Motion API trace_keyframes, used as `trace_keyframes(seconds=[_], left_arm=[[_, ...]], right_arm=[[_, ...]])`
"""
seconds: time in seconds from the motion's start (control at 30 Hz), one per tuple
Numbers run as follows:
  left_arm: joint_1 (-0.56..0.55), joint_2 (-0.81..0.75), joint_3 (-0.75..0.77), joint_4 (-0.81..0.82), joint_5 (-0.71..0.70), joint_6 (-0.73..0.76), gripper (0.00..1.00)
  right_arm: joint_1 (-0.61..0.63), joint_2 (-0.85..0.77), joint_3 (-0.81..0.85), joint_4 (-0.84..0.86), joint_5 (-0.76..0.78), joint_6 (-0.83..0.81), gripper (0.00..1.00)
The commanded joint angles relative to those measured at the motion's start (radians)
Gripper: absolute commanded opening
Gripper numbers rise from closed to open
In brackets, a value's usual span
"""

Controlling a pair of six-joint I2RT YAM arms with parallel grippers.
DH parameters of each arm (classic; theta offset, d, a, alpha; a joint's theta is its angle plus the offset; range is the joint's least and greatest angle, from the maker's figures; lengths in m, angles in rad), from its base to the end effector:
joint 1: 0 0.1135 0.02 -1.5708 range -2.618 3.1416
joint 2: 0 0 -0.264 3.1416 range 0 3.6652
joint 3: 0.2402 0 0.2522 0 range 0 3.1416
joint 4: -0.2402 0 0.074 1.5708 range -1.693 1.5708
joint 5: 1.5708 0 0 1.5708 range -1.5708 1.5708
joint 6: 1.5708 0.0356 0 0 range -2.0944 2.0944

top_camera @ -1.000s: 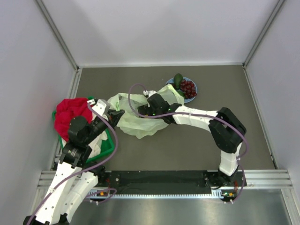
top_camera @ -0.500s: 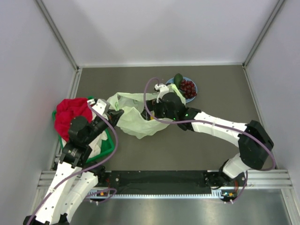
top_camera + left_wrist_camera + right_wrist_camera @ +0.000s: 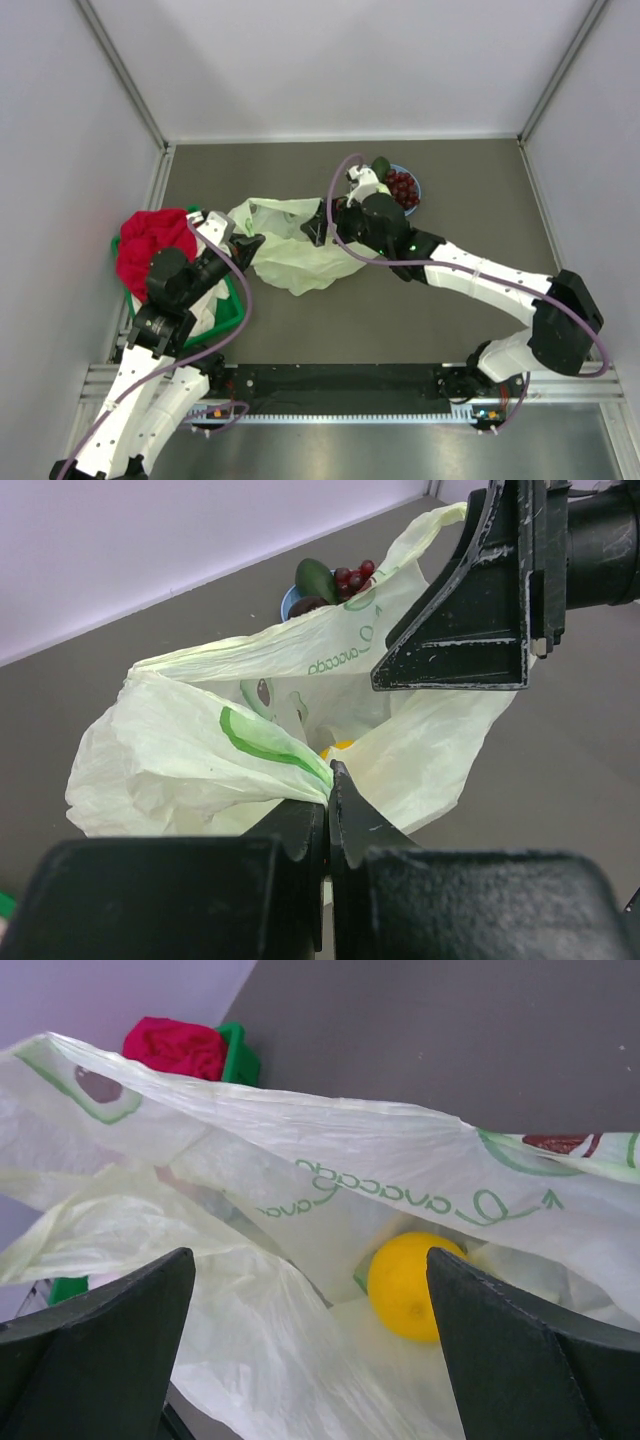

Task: Place the fruits into the plastic bag

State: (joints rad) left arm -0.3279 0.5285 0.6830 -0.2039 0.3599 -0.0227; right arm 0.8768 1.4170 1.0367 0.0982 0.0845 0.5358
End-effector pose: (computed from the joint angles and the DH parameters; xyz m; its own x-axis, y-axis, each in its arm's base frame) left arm 0.1209 -0.0544 0.3383 -0.0611 -0.0016 -0.9981 0.6332 0.7729 -0.0400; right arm 0.2162 0.2552 0.3087 -0.5177 0.1732 -0.8379 -0.5231 0.7108 0.4702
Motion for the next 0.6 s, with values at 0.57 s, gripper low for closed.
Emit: trace_keyframes(seconds=[0.57], left_arm=[[0.003,0.011,0.0,0.001,-0.128,0.009,0.0]], right_arm=[[0.024,-0.401,-0.11,0.151,-0.045,-0.221,0.87]])
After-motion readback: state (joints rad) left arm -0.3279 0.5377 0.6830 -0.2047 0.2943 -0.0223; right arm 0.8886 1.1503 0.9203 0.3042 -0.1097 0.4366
